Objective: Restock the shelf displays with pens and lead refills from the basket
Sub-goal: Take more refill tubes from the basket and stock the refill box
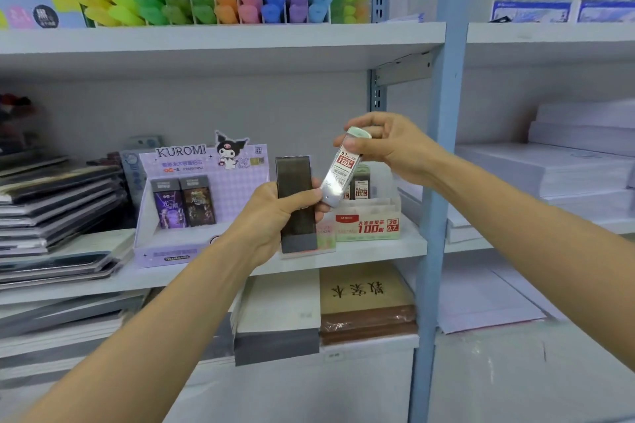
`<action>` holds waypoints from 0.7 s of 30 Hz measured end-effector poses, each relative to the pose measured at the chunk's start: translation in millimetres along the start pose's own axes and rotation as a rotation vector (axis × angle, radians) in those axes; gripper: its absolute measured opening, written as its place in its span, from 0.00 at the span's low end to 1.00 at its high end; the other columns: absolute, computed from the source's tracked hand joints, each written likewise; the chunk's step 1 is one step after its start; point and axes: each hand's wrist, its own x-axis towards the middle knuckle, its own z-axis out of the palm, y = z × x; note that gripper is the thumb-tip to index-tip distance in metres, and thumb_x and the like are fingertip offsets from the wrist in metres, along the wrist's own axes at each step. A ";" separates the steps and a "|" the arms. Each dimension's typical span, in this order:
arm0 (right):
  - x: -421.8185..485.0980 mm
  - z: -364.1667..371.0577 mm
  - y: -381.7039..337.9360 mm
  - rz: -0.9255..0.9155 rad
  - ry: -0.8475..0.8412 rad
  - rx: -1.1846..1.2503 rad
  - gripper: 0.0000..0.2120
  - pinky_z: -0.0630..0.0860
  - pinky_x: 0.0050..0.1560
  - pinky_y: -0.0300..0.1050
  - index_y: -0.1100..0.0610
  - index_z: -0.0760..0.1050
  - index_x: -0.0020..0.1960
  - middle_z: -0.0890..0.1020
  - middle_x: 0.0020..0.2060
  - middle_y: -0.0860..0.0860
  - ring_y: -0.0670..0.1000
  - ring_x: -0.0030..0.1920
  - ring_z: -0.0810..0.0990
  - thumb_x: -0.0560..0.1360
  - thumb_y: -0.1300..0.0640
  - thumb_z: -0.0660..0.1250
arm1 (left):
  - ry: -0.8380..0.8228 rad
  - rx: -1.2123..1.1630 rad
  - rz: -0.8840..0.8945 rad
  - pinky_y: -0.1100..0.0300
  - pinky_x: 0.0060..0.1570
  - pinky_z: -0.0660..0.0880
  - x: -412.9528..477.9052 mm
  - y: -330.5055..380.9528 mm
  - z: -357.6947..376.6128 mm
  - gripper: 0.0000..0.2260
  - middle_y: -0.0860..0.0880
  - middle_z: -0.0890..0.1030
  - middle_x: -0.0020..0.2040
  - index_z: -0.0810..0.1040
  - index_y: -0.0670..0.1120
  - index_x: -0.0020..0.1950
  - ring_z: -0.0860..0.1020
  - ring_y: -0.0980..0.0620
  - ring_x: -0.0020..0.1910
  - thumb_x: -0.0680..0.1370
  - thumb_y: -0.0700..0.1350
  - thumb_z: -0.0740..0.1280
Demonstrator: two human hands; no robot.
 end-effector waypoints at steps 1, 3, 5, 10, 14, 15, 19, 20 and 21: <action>-1.8 -3.4 0.3 0.005 0.017 -0.003 0.13 0.80 0.47 0.40 0.58 0.75 0.57 0.86 0.48 0.55 0.51 0.51 0.84 0.73 0.62 0.72 | 0.003 -0.006 -0.004 0.58 0.41 0.80 1.3 -1.4 3.0 0.11 0.42 0.85 0.43 0.80 0.42 0.55 0.83 0.50 0.40 0.74 0.41 0.71; -2.9 -11.7 1.9 -0.026 0.104 -0.004 0.11 0.80 0.44 0.40 0.58 0.78 0.54 0.86 0.46 0.55 0.51 0.49 0.85 0.73 0.63 0.72 | 0.007 -0.071 -0.020 0.57 0.41 0.80 4.8 -3.2 8.0 0.08 0.42 0.85 0.44 0.80 0.41 0.55 0.83 0.49 0.40 0.78 0.41 0.67; -1.5 -20.9 4.2 -0.098 0.242 -0.039 0.10 0.81 0.44 0.42 0.58 0.78 0.53 0.86 0.43 0.53 0.50 0.46 0.85 0.72 0.65 0.72 | 0.003 -0.113 -0.041 0.58 0.39 0.81 7.3 -5.2 10.0 0.07 0.42 0.85 0.46 0.79 0.39 0.54 0.83 0.49 0.39 0.80 0.39 0.63; 3.1 -30.3 23.0 -0.118 0.352 -0.344 0.09 0.81 0.53 0.51 0.56 0.79 0.50 0.84 0.42 0.53 0.54 0.47 0.84 0.72 0.66 0.73 | 0.104 0.052 -0.031 0.52 0.52 0.80 10.7 -13.5 8.6 0.08 0.45 0.85 0.51 0.80 0.42 0.56 0.84 0.48 0.47 0.80 0.42 0.63; 8.7 -23.1 42.5 -0.140 0.412 -0.457 0.09 0.80 0.53 0.45 0.53 0.79 0.48 0.84 0.42 0.48 0.46 0.45 0.83 0.72 0.64 0.73 | 0.141 0.098 -0.017 0.46 0.58 0.77 12.9 -13.4 9.1 0.08 0.45 0.85 0.51 0.80 0.44 0.56 0.83 0.45 0.51 0.80 0.43 0.64; 11.6 -23.0 45.9 -0.140 0.431 -0.481 0.09 0.80 0.53 0.43 0.52 0.79 0.48 0.83 0.42 0.46 0.44 0.45 0.82 0.72 0.64 0.73 | 0.139 0.097 -0.012 0.46 0.59 0.76 13.5 -13.8 8.1 0.09 0.45 0.84 0.52 0.80 0.43 0.57 0.83 0.45 0.52 0.80 0.43 0.63; 17.3 -28.4 56.2 -0.082 0.383 -0.583 0.09 0.79 0.55 0.45 0.54 0.79 0.52 0.83 0.46 0.49 0.47 0.48 0.82 0.74 0.63 0.71 | 0.126 0.072 0.002 0.49 0.58 0.77 14.7 -14.9 4.6 0.09 0.45 0.84 0.52 0.79 0.42 0.58 0.83 0.46 0.51 0.81 0.42 0.63; 18.6 -28.5 58.7 -0.071 0.355 -0.590 0.09 0.78 0.56 0.45 0.54 0.79 0.53 0.83 0.47 0.50 0.47 0.49 0.81 0.75 0.63 0.70 | 0.117 0.061 0.003 0.49 0.57 0.78 15.5 -15.3 3.9 0.09 0.44 0.84 0.52 0.79 0.42 0.57 0.83 0.46 0.50 0.81 0.41 0.63; 20.2 -27.9 60.8 -0.061 0.326 -0.596 0.09 0.78 0.57 0.45 0.54 0.79 0.54 0.83 0.48 0.50 0.48 0.50 0.81 0.75 0.63 0.69 | 0.108 0.051 0.005 0.50 0.56 0.78 16.5 -15.8 3.3 0.09 0.44 0.84 0.52 0.79 0.41 0.57 0.83 0.46 0.50 0.81 0.41 0.63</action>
